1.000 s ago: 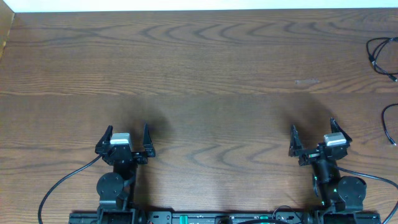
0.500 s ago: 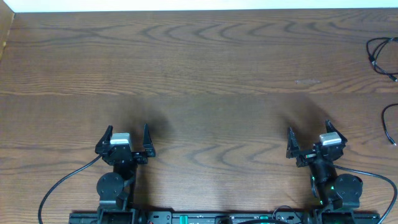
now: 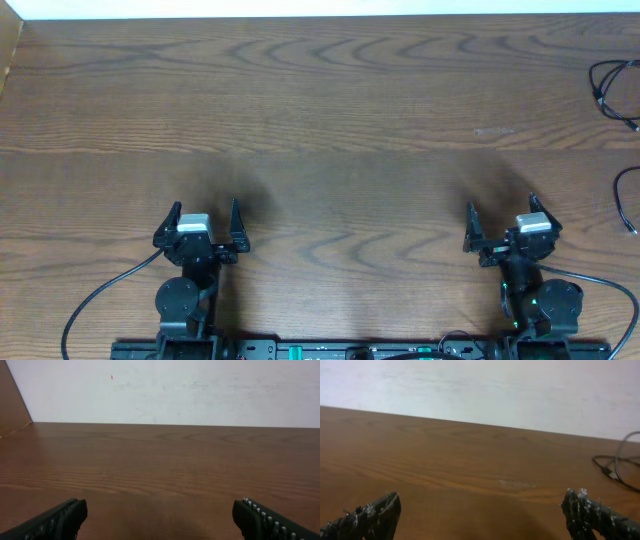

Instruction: Untangle cables

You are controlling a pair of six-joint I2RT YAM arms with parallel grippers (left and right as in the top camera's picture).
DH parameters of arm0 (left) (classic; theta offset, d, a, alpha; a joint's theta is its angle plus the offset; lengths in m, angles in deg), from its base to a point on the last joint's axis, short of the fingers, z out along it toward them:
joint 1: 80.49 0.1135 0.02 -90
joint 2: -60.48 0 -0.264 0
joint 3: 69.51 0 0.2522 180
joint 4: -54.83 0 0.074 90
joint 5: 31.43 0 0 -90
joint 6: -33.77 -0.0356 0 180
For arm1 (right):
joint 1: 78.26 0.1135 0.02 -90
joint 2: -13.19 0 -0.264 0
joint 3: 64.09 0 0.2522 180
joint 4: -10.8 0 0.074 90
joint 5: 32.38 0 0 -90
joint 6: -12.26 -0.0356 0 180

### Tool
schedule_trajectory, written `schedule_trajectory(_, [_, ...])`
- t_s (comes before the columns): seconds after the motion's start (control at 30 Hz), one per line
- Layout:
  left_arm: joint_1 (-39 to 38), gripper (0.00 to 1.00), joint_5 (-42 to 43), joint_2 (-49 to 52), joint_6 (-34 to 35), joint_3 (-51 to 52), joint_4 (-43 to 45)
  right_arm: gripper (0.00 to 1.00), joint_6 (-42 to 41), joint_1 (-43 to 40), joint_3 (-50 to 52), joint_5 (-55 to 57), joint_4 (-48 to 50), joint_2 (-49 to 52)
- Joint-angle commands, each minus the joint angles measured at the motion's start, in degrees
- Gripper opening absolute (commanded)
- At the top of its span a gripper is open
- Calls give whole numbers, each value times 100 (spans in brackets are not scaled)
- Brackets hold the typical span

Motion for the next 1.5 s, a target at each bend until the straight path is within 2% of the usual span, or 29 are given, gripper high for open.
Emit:
schedule_trajectory(0.0, [39, 98, -52, 0, -11, 87, -254, 99, -400, 28, 13, 514, -26, -42])
schedule_trajectory(0.17, [39, 98, -50, 0, -9, 87, -254, 99, -396, 28, 13, 879, -26, -42])
schedule_trajectory(1.47, [39, 98, -52, 0, -9, 87, -254, 99, -393, 28, 13, 876, -37, -39])
